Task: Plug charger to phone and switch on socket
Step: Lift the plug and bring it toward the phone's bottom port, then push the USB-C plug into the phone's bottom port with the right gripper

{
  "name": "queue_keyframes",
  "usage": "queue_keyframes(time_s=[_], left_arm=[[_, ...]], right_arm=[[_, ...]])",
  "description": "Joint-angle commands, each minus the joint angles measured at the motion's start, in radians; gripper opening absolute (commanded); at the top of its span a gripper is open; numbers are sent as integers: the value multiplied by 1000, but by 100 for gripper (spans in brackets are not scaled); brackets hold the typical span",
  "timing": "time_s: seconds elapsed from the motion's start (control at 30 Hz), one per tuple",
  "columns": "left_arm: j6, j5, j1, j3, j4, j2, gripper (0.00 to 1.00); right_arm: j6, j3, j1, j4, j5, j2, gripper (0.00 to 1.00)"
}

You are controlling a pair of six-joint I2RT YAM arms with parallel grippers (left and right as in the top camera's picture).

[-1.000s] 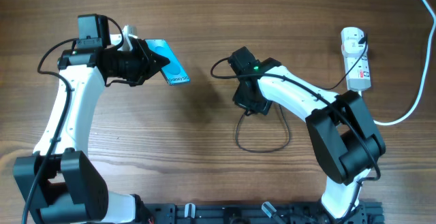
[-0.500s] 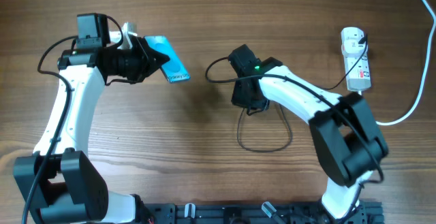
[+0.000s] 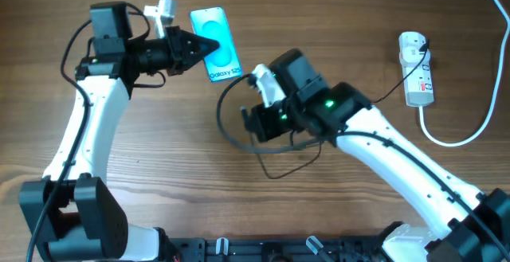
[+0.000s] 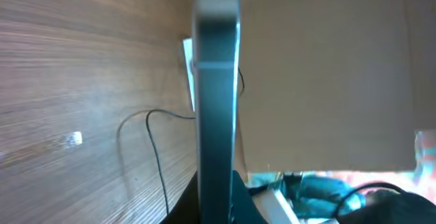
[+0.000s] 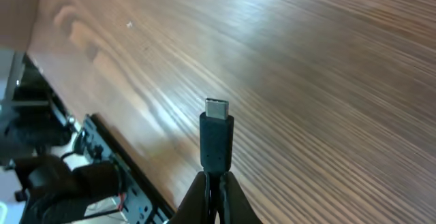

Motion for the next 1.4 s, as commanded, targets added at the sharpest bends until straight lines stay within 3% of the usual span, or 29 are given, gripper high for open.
queue_keyframes(time_s=[0.0,0.23,0.7,0.83,1.37], left_arm=[[69,22,-35,7,9,-23,4],[70,-31,-39,7,-30,-23,4],[126,-32,-111,5,-66,-23,4],[122,-98,-111,5,-66,-23,4],[122,-52,-111,5,-66,-23,4]], right_arm=[[34,15,42,15,47,-10,4],[57,22,43,16,168,-44,4],[138,52,43,46,237,-50,5],[137,52,43,34,239,-50,5],[136,52,43,35,236,-50,5]])
